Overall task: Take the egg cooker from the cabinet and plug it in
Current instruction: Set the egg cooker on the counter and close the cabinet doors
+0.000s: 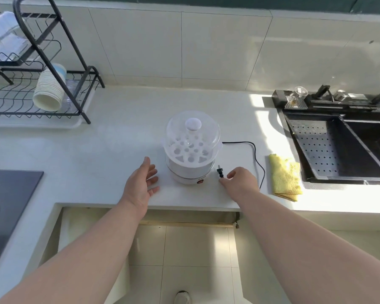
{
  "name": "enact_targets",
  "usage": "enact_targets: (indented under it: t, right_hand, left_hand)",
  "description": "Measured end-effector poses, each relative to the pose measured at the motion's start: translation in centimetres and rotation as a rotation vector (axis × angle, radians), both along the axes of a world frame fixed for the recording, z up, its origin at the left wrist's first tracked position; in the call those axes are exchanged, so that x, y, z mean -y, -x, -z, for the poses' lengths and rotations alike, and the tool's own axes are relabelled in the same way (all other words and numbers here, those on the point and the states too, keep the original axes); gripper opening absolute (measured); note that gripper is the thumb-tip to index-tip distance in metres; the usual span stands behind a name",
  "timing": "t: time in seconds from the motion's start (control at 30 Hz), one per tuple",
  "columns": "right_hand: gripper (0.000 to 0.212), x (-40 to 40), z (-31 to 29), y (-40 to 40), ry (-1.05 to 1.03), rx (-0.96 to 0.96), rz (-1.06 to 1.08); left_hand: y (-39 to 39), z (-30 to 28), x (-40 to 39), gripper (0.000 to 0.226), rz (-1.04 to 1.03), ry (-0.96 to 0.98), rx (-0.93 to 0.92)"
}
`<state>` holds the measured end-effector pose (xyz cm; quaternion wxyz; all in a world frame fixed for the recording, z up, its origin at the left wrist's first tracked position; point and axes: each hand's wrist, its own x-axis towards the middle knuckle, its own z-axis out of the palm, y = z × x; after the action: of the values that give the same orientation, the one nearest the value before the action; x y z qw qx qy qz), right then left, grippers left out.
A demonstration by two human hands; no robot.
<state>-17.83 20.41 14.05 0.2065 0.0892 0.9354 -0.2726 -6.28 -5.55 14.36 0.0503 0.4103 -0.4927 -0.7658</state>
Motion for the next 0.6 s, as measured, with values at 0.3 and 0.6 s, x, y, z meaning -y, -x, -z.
enact_targets:
  t: [0.3, 0.6]
  right_hand:
    - [0.022, -2.3, -4.8, -3.3, 0.409, -0.131, 0.318]
    - [0.027, -5.4, -7.2, -12.0, 0.97, 0.028, 0.563]
  left_hand:
    - [-3.0, -2.2, -0.9, 0.046, -0.035, 0.143, 0.041]
    - [-9.8, -4.9, -4.5, 0.026, -0.183, 0.213, -0.012]
